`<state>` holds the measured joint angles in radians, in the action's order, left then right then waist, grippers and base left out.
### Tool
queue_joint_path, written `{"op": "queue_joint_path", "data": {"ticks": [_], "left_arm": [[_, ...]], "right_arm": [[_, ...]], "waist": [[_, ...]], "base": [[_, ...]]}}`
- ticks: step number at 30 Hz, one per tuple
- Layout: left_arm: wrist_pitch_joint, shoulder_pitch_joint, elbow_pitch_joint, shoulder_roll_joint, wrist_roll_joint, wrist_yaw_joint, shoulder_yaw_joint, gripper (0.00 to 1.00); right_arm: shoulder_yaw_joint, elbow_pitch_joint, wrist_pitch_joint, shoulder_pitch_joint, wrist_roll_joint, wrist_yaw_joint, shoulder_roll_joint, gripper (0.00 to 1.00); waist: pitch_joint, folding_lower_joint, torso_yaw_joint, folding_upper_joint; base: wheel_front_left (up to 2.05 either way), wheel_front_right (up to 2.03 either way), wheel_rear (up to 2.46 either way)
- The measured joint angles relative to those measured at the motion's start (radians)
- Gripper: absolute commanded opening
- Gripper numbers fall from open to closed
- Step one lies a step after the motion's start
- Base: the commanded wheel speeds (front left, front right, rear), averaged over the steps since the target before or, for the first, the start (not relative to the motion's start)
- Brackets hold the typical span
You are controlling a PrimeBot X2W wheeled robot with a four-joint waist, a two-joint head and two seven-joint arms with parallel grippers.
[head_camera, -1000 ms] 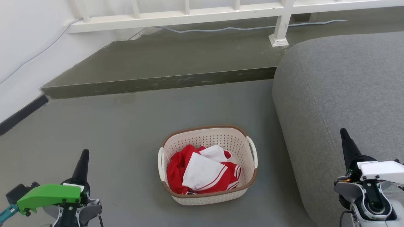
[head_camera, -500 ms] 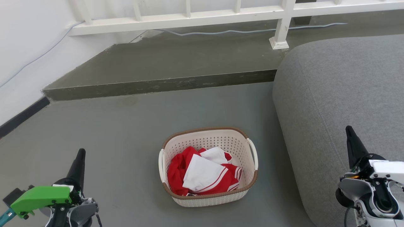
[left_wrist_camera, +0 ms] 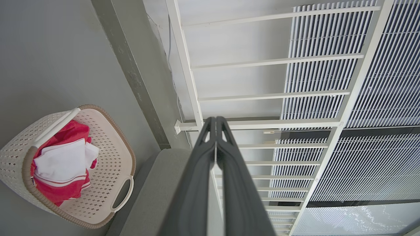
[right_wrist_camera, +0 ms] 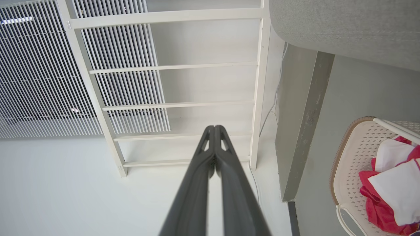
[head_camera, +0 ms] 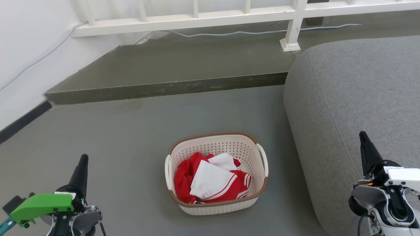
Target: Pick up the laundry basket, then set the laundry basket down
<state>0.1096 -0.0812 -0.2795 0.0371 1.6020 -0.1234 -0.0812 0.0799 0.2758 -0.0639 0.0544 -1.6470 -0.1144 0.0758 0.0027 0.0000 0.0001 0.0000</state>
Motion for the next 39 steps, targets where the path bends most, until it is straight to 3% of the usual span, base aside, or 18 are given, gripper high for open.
{"op": "queue_joint_path", "data": {"ticks": [39], "left_arm": [[0.000,0.000,0.001,0.000,0.000,0.000,-0.001,0.00]], "right_arm": [[0.002,0.005,-0.001,0.001,0.000,-0.002,-0.002,0.00]], "waist": [[0.000,0.0000,0.000,0.0000]], "base": [[0.00,0.00,0.00]]}}
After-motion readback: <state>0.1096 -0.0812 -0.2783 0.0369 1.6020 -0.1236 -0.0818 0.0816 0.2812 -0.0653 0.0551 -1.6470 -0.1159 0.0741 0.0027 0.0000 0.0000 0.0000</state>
